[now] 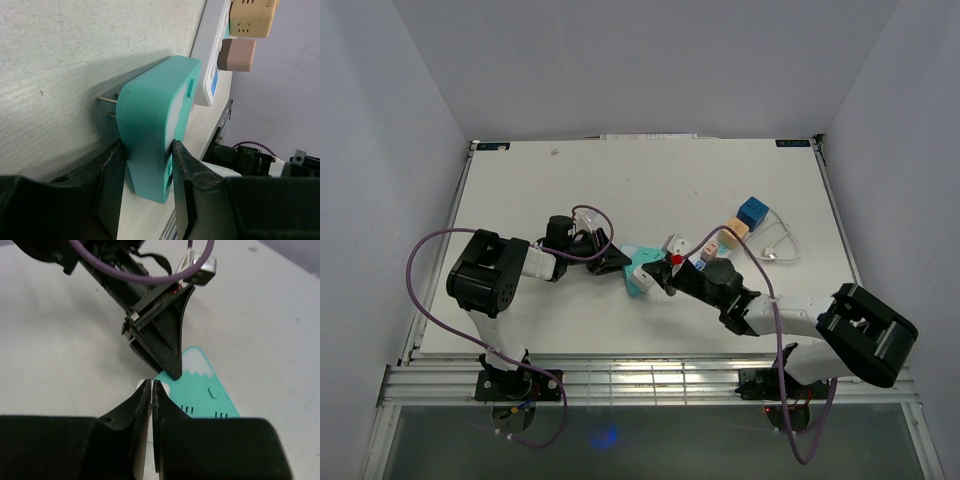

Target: Insert the plug

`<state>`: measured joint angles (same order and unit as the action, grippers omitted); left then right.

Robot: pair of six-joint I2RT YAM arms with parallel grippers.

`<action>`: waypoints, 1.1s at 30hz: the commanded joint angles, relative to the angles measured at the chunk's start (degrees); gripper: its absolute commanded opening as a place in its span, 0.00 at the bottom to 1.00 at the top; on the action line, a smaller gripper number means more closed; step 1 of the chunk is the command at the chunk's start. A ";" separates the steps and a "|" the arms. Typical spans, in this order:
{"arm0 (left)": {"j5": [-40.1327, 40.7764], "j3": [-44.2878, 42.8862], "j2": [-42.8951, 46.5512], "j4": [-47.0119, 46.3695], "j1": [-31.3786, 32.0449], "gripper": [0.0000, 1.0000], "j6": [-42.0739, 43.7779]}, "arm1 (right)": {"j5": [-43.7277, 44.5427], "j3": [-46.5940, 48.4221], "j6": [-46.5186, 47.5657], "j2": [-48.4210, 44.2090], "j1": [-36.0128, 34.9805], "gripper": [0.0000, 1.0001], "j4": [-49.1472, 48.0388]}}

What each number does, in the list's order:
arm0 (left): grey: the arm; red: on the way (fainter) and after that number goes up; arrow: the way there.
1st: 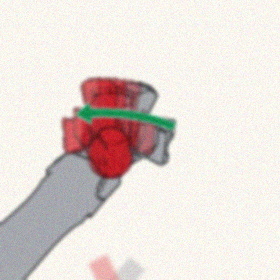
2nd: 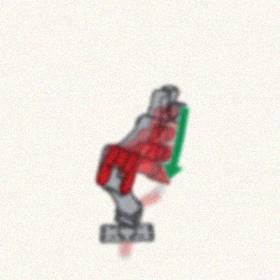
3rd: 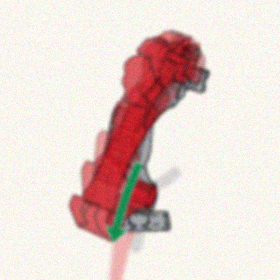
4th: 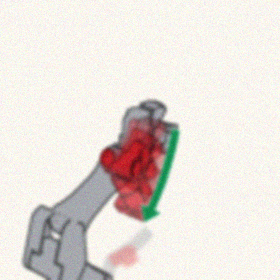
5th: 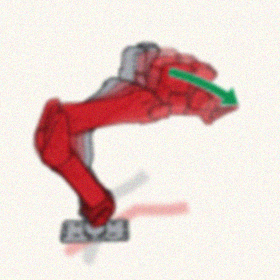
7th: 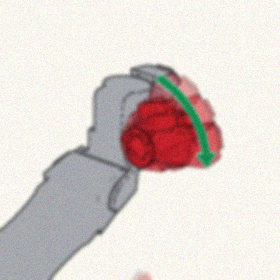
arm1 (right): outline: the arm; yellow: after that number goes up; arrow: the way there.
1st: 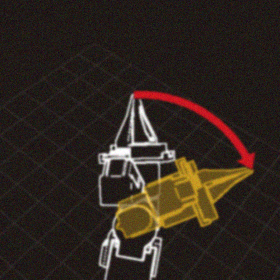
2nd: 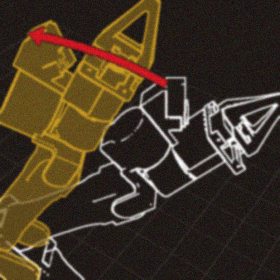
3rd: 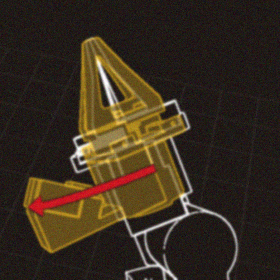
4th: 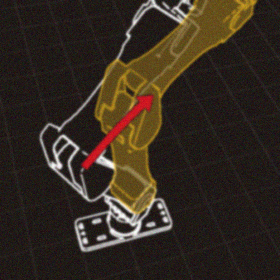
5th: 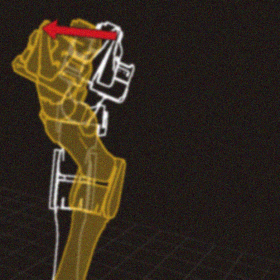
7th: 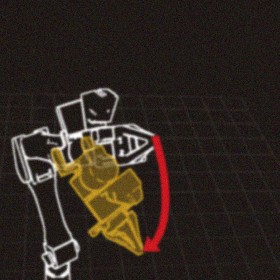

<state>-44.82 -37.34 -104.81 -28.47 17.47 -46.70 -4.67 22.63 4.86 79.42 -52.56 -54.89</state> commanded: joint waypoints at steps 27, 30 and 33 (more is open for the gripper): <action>5.71 2.54 -1.01 7.64 0.54 0.36 3.28 | 3.61 2.60 -5.13 1.45 0.00 0.40 3.92; 4.57 4.03 0.92 4.66 0.02 0.35 1.70 | 7.56 0.31 -5.13 -4.69 -0.09 0.60 3.39; 5.70 5.87 5.66 3.16 -0.07 0.35 1.35 | 13.00 -3.46 -2.67 -12.42 0.08 0.73 3.13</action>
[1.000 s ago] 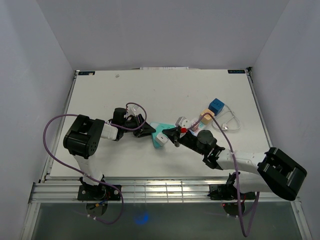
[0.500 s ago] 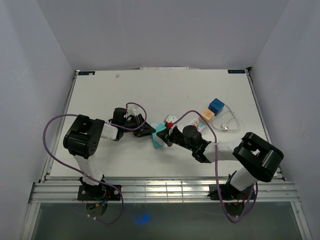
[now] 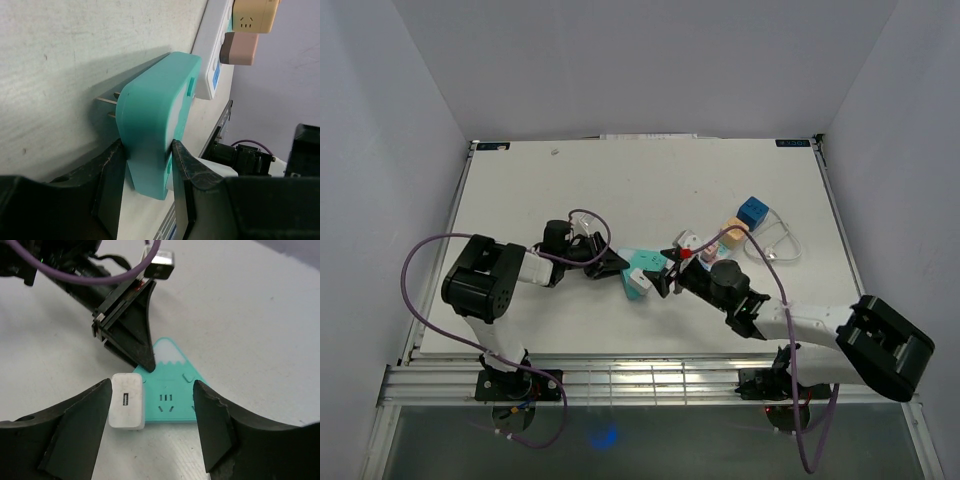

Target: Insert the plug

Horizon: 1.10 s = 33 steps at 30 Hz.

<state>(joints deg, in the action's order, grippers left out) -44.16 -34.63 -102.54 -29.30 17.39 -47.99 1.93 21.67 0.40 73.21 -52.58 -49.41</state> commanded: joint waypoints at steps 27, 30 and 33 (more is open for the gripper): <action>12.34 15.82 22.56 -1.38 -32.59 0.32 -11.61 | 22.59 -10.42 0.04 -17.92 2.56 0.93 -5.62; 13.84 15.56 24.05 0.47 -32.68 0.34 -10.38 | 25.21 -9.63 -4.09 -19.15 4.14 0.98 -1.93; 13.75 15.56 24.58 1.00 -32.68 0.42 -9.85 | 27.08 -6.84 -9.78 -20.38 7.83 0.93 7.02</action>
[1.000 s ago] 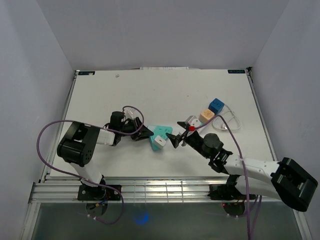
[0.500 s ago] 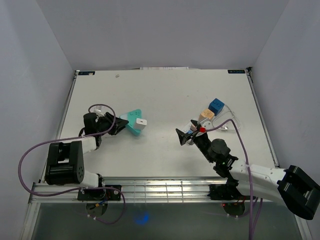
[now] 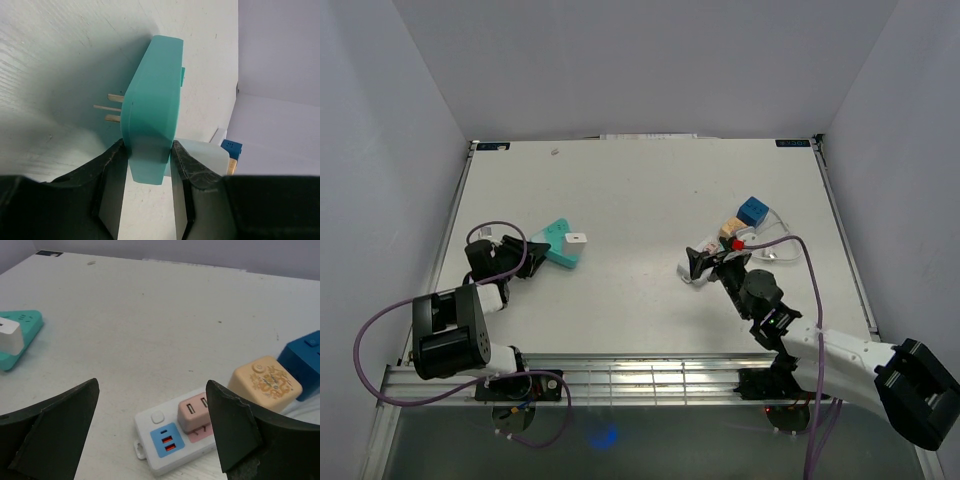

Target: Insert the plug

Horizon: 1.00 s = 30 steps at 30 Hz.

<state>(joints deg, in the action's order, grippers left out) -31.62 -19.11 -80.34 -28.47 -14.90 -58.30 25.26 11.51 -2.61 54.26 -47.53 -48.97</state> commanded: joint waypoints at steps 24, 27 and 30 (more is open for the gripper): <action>23.08 -1.54 18.45 31.35 2.23 0.98 -1.28 | -9.79 3.17 -32.80 1.28 34.34 0.90 17.59; 26.16 -1.98 22.92 36.10 2.42 0.98 -3.65 | -7.08 2.73 -35.78 0.94 35.57 0.90 17.59; 26.52 -4.08 27.23 40.75 2.50 0.98 -3.66 | -2.52 2.82 -37.46 -0.90 36.01 0.90 18.73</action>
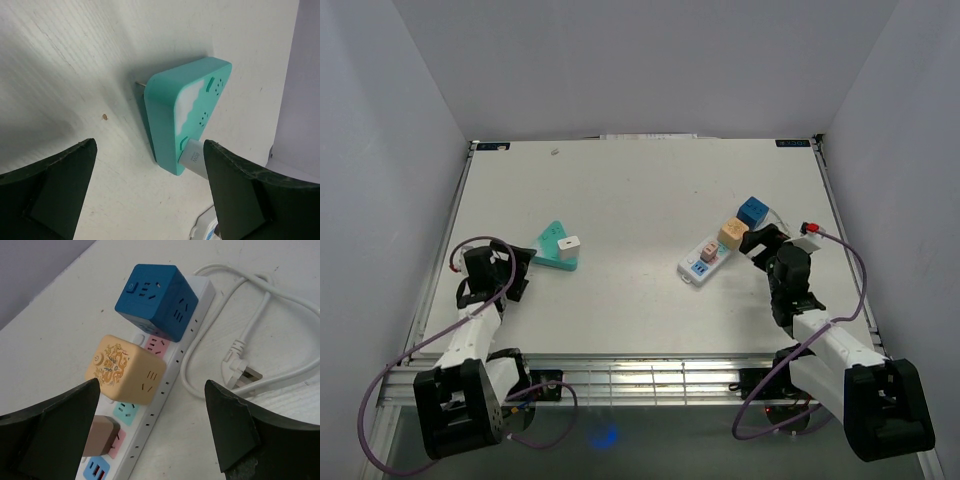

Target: Insert the plug

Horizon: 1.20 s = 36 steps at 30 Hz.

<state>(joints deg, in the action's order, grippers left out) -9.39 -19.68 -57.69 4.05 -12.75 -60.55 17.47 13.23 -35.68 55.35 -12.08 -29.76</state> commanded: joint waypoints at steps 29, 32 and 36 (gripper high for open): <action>-3.88 -1.76 18.40 -3.53 10.55 0.98 2.19 | -11.66 14.53 -16.27 36.47 5.67 0.90 -15.68; -3.62 -1.76 19.45 -3.53 10.91 0.98 2.72 | -13.08 17.00 -14.16 38.95 1.54 0.90 -14.97; -3.01 -1.94 20.69 -3.53 11.08 0.98 3.42 | -9.57 18.32 -11.69 39.48 -7.76 0.90 -13.31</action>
<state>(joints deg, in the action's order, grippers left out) -12.12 -21.93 -38.48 1.65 -2.00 -58.67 10.35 30.65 -49.04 93.86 -13.74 -45.06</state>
